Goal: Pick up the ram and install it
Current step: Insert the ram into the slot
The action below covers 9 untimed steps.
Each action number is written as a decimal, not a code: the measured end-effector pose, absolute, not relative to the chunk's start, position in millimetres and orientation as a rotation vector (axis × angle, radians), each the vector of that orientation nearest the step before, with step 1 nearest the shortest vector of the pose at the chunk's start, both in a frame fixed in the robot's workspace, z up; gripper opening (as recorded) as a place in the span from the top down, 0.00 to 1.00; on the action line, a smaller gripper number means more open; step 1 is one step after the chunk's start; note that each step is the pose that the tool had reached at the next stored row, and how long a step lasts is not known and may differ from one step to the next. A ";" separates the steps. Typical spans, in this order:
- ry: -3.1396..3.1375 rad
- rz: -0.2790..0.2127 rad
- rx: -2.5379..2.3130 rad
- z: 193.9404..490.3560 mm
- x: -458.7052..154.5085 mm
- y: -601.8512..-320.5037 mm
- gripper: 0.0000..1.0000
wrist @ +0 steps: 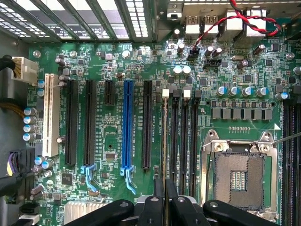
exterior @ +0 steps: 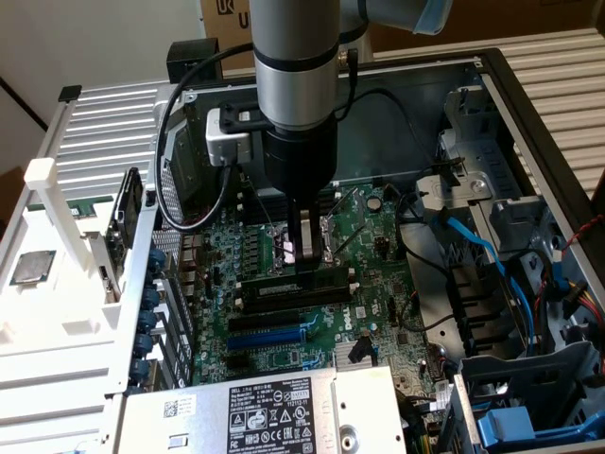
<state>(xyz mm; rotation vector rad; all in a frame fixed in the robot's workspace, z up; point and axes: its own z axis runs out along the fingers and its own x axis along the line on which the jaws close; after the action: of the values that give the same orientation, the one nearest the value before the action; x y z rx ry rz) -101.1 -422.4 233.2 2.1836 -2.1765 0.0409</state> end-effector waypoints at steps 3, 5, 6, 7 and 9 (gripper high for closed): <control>-2.177 0.041 2.184 233.0 -101.1 -422.4 0.87; -2.177 0.041 2.183 232.9 -101.1 -422.4 0.87; -2.177 0.041 2.183 232.9 -101.2 -422.3 0.87; -2.178 0.041 2.182 232.7 -101.4 -422.1 0.87; -2.179 0.041 2.181 232.6 -101.4 -422.0 0.87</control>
<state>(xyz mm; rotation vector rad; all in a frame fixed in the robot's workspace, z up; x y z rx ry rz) -101.4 -422.0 232.6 2.1812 -2.1789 0.0408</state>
